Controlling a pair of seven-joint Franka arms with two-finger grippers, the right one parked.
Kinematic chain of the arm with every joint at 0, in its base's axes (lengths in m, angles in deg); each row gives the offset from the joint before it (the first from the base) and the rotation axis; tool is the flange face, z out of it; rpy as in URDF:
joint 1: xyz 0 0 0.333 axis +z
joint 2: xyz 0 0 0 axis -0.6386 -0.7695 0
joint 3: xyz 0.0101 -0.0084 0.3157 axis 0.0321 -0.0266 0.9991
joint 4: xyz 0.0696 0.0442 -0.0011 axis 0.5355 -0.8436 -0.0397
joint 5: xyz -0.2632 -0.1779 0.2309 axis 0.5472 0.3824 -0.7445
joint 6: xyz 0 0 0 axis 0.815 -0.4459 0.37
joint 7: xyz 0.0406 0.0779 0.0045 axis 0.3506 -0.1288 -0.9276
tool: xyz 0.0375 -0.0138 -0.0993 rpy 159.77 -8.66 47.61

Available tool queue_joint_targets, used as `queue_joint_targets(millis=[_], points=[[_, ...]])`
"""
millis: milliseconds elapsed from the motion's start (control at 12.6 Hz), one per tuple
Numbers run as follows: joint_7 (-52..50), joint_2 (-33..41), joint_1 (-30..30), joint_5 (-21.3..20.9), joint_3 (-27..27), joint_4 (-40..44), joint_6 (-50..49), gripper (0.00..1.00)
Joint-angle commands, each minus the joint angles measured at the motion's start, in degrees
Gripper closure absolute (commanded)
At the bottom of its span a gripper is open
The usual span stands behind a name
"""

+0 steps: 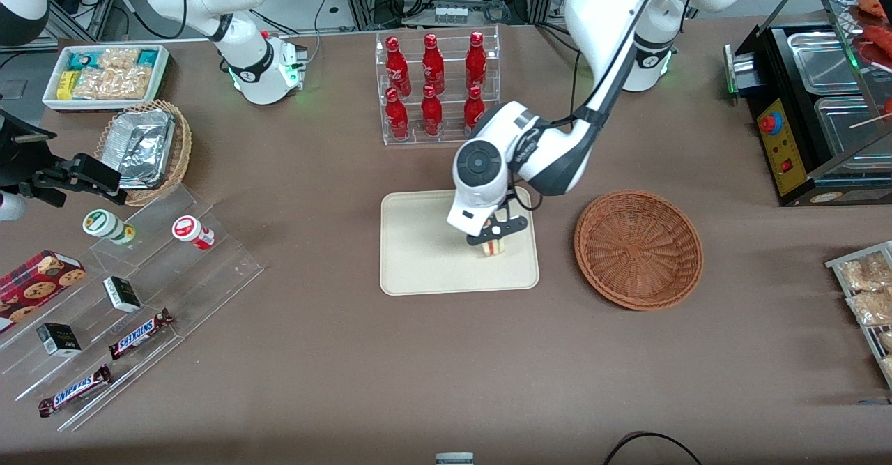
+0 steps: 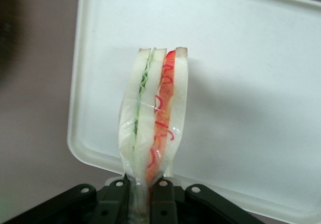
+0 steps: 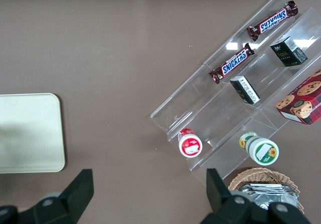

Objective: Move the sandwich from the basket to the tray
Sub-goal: 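Lift the sandwich and carry it with the left gripper over the cream tray, then lower the sandwich onto the tray and open the left gripper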

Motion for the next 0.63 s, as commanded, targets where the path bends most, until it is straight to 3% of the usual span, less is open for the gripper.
queue_joint_targets(millis=[0,554], points=[[-2.43,-5.32,-2.17,0.89,0.81,7.11,-0.34,0.92],[-2.43,-9.73,-2.97,2.30,0.46,8.10,8.62,0.89]])
